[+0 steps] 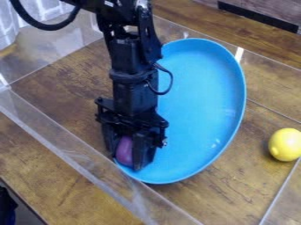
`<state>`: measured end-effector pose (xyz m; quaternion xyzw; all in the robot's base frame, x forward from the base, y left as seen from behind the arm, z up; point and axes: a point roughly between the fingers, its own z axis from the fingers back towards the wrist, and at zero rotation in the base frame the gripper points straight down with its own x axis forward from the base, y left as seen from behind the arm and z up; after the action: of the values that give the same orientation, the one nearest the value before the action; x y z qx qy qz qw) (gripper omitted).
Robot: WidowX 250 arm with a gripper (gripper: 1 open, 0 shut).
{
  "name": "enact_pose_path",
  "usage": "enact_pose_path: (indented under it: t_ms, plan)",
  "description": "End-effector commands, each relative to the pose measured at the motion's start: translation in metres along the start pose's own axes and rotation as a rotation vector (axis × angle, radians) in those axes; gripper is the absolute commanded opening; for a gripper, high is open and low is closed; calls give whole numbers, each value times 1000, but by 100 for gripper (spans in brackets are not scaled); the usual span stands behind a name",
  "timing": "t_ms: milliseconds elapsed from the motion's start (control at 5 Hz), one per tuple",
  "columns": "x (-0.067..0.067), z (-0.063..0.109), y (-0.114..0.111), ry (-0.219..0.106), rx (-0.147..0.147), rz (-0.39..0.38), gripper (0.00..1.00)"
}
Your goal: Remove the purple eggplant from the blue tray and put it on the table
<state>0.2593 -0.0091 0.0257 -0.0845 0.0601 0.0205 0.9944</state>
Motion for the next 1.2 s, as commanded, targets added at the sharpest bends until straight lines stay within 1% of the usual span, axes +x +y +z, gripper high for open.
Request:
enact_pose_path:
  t_ms: [0, 200, 800, 1000]
  plan:
    - [-4, 5, -14, -14, -1, -52, 0]
    - [-5, 8, -12, -12, 6, -58, 0]
    - [0, 19, -7, -9, 27, -74, 0]
    - [2, 25, -5, -16, 30, -73, 0]
